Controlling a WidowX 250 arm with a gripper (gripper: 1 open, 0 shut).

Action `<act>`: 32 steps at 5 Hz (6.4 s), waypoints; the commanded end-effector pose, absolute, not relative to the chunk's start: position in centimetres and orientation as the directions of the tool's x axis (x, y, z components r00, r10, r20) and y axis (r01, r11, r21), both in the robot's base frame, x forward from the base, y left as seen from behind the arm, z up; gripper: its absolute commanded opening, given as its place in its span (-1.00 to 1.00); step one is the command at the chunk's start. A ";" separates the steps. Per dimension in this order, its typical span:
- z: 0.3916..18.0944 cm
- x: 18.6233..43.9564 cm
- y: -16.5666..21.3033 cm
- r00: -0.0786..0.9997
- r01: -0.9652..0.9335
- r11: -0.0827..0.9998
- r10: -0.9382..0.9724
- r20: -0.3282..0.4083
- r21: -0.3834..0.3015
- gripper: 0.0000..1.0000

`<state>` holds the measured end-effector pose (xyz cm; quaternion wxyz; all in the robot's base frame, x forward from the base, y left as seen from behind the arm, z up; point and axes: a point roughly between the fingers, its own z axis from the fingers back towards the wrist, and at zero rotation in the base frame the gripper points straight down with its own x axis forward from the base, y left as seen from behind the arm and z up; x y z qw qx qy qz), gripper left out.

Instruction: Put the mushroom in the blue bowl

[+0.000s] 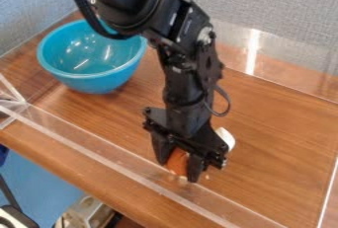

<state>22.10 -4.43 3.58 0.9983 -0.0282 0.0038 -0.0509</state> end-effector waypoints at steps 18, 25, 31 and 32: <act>9.2 32.6 4.3 0.974 -0.227 0.968 0.226 -0.021 -0.103 -1.00; 11.0 30.9 9.6 0.948 -0.319 0.939 0.315 -0.045 -0.128 -1.00; 9.7 32.2 15.0 0.832 -0.555 0.824 0.550 -0.075 -0.112 -1.00; 9.7 32.1 15.4 0.815 -0.580 0.808 0.574 -0.081 -0.107 -1.00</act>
